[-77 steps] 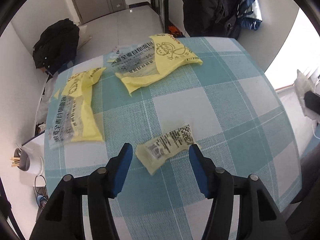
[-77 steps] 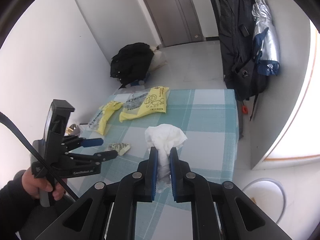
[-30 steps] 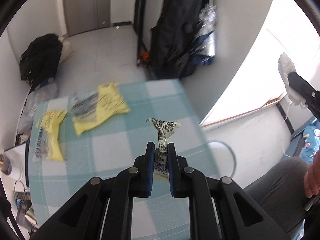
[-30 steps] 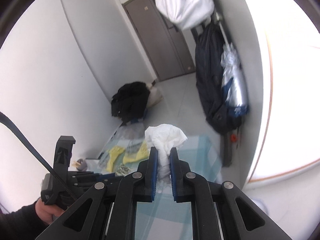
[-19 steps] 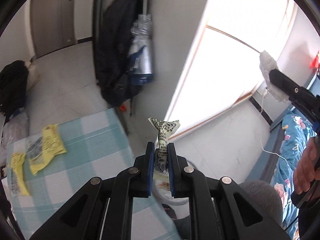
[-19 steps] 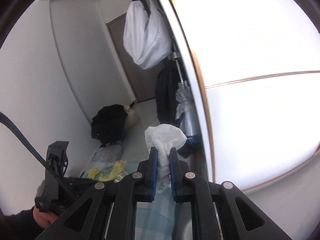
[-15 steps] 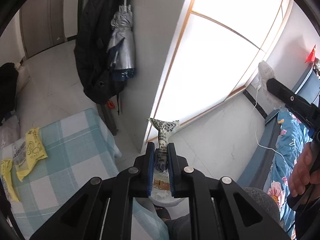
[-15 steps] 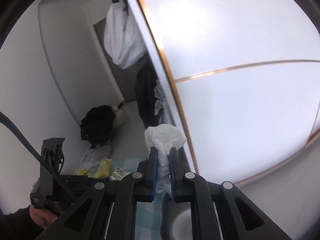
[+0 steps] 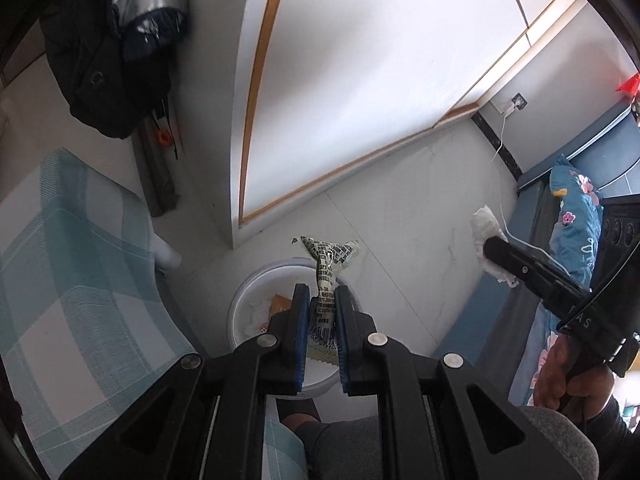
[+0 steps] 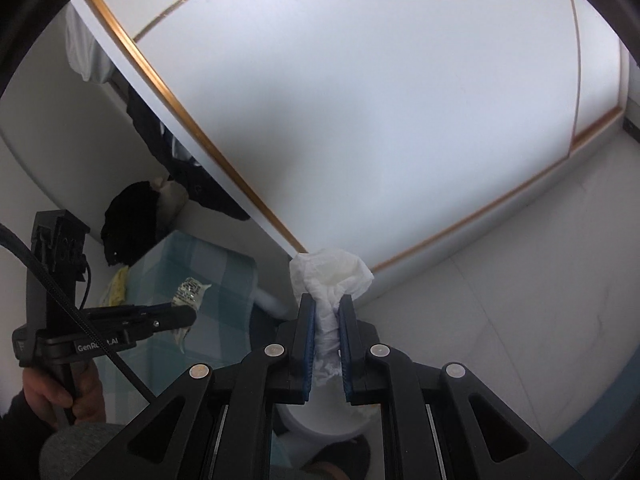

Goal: Collect trash
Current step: 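Carry the wrapper and tissue in both grippers over the white bin, then open both grippers to drop the wrapper and tissue into the bin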

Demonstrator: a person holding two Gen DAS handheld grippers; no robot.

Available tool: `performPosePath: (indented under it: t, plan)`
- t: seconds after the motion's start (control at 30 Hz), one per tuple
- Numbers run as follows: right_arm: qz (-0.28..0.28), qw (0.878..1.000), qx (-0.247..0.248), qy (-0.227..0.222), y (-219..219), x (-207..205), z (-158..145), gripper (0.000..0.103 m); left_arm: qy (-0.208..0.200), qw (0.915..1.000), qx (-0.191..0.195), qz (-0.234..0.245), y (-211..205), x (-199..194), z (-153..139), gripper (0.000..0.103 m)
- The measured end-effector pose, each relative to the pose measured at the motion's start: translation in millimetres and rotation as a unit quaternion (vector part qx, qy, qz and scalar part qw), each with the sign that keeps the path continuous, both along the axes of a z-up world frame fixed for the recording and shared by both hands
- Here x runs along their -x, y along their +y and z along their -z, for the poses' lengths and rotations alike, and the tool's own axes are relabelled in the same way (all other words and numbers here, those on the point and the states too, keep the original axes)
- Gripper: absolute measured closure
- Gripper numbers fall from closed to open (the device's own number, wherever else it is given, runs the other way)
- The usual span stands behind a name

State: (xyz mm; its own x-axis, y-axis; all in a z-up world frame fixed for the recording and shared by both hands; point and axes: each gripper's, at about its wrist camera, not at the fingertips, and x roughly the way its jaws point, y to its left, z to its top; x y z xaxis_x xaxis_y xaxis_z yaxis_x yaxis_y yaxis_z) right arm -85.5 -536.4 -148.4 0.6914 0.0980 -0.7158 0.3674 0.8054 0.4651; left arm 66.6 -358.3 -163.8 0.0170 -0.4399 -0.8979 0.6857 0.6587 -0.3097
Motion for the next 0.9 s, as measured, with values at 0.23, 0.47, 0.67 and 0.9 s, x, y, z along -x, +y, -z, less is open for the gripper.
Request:
performPosePath:
  t: [0.23,0.47,0.67,0.9]
  plan:
    - [-0.003,0.996,-0.061,0.06,6,-6,74,0.092,0.055,0.9971,-0.049,0.021,-17,-11,43,0.094]
    - [-0.017,0.988,-0.117,0.104,25,-21,126,0.092,0.099,0.9896,-0.095,0.042,-32,-12,70,0.094]
    - [-0.022,0.978,-0.16,0.129,37,-34,159,0.091,0.148,0.9807,-0.123,0.036,-34,-15,92,0.094]
    - [-0.04,0.971,-0.174,0.16,44,-33,181,0.089,0.161,0.9728,-0.161,0.04,-41,-18,99,0.092]
